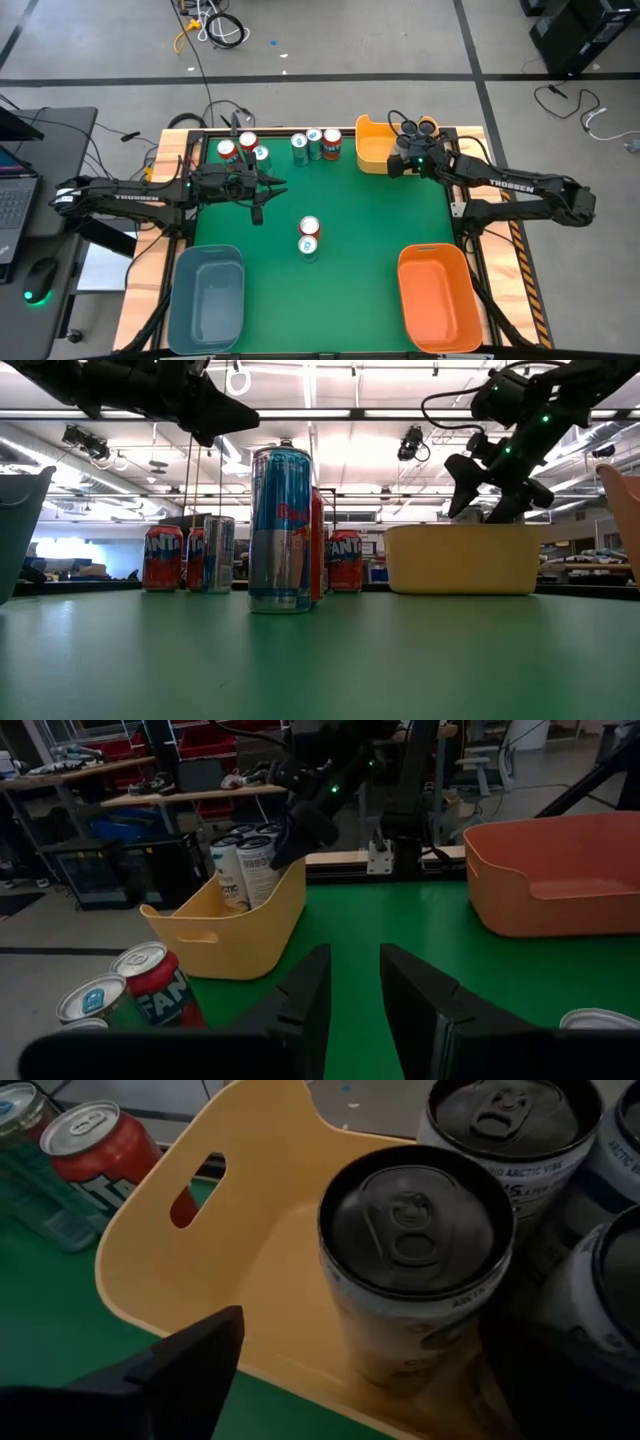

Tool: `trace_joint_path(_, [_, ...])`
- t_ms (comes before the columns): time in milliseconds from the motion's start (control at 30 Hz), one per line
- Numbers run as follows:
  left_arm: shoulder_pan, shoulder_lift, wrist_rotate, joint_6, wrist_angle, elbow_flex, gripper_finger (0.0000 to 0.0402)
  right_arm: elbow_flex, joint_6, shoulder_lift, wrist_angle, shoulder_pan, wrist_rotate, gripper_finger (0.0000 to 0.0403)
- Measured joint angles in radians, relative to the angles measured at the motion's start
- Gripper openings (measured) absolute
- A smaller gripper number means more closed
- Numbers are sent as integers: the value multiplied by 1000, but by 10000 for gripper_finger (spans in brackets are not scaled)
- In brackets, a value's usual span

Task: Sort soda cans
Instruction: Put the white-blue soda can into the yellow bin

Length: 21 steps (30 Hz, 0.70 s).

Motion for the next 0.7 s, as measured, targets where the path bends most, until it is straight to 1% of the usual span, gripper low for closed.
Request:
trace_joint_path(167, [0,0,0,0,0,0,94,16,-27,0,-16,1,-30,388])
trace_joint_path(333, [0,0,0,-1,0,0,94,91,-66,0,-86,26,-55,369])
trace_joint_path(533, [0,0,0,-3,0,0,94,182,-90,-1,-189,73,-61,349])
trace_joint_path(700, [0,0,0,-2,1,0,94,214,-95,-1,-201,96,-61,331])
